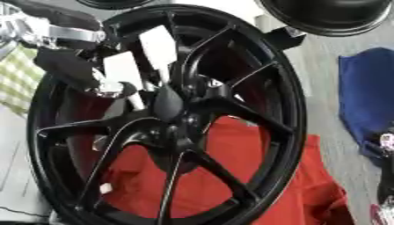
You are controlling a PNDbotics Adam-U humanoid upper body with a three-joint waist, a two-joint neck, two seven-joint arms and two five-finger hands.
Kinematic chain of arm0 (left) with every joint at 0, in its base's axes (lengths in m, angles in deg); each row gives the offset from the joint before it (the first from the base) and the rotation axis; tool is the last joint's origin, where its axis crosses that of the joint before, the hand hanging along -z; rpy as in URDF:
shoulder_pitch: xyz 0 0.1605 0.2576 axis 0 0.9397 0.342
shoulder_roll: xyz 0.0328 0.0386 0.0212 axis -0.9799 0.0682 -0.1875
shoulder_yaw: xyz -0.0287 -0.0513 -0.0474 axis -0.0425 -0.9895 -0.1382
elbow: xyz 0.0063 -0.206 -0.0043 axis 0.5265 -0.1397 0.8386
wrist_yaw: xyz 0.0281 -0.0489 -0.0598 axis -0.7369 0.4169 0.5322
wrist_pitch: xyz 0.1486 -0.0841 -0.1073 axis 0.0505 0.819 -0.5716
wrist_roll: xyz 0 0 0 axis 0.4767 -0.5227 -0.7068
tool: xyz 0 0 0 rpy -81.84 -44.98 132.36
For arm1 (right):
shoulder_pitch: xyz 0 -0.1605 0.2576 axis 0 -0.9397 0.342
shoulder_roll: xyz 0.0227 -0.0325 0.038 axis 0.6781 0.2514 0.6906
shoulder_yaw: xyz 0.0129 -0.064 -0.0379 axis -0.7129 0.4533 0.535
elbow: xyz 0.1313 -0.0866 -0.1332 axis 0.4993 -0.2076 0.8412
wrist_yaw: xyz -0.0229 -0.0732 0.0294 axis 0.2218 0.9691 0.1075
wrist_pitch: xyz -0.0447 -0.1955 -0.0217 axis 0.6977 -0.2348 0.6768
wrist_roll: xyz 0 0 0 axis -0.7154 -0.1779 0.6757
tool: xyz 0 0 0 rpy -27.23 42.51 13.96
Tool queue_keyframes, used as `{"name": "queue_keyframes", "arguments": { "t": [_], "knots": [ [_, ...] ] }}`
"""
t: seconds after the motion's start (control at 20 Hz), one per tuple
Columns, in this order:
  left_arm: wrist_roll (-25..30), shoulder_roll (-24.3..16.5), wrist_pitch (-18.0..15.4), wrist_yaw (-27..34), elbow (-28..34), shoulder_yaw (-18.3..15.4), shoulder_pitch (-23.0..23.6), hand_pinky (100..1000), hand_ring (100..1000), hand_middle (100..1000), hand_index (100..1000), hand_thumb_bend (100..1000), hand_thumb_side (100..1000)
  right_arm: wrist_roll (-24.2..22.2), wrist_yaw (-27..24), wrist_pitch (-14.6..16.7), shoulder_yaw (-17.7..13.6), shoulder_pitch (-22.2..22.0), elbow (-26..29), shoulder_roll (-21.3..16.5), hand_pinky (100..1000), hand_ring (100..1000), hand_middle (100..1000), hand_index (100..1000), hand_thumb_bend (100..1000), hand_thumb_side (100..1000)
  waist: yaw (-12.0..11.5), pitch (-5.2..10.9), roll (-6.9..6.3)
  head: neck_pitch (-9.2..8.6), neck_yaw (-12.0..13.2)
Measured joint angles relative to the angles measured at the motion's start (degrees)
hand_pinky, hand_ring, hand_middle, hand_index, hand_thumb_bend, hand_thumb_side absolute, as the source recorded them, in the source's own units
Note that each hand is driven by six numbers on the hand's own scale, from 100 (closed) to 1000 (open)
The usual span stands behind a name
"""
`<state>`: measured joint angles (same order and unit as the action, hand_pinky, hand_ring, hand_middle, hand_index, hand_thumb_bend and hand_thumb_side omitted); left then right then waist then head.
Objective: Pull the pin out of the wheel hub.
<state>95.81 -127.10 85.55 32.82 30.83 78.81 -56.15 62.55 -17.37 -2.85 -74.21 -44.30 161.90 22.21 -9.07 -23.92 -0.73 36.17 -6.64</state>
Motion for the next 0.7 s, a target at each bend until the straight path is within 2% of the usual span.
{"name": "queue_keyframes", "arguments": {
  "t": [0.1,0.15,0.25,0.5,0.55,0.7],
  "knots": [
    [-0.1,0.0,0.5,0.5,0.2,-0.3,0.0,724,628,519,788,191,577,0.1,-0.1,-0.1,0.0,0.0,0.0,0.0,734,724,637,904,100,754,0.0,0.00,0.01,-0.01,0.0],
    [-0.1,0.0,0.8,0.9,0.4,-0.6,0.0,693,589,486,755,113,499,0.1,-0.1,-0.1,0.0,0.0,0.0,0.0,734,723,637,903,100,755,0.0,0.00,0.01,-0.01,0.0],
    [-0.8,0.2,2.1,2.0,0.7,-1.2,0.0,673,559,460,718,100,479,0.2,-0.1,-0.2,0.0,0.0,0.0,0.0,734,723,637,903,100,756,0.0,0.00,0.03,-0.01,0.0],
    [-3.7,0.2,5.6,4.6,1.7,-2.0,0.0,673,559,460,718,100,479,0.3,-0.1,-0.3,0.0,0.0,0.0,0.0,734,723,637,903,100,756,0.0,0.00,0.04,-0.01,0.0],
    [-4.0,0.2,5.9,4.9,1.9,-2.0,0.0,511,419,274,515,100,255,0.3,-0.1,-0.3,0.0,0.0,0.0,0.0,734,724,637,903,100,759,0.0,0.00,0.03,-0.01,0.0],
    [-5.3,0.8,7.3,6.1,2.0,-3.1,-0.5,485,384,219,453,100,255,0.4,-0.2,-0.4,0.0,0.0,0.0,0.0,735,724,637,904,100,758,-0.6,0.00,0.31,-0.01,0.0]
  ]
}}
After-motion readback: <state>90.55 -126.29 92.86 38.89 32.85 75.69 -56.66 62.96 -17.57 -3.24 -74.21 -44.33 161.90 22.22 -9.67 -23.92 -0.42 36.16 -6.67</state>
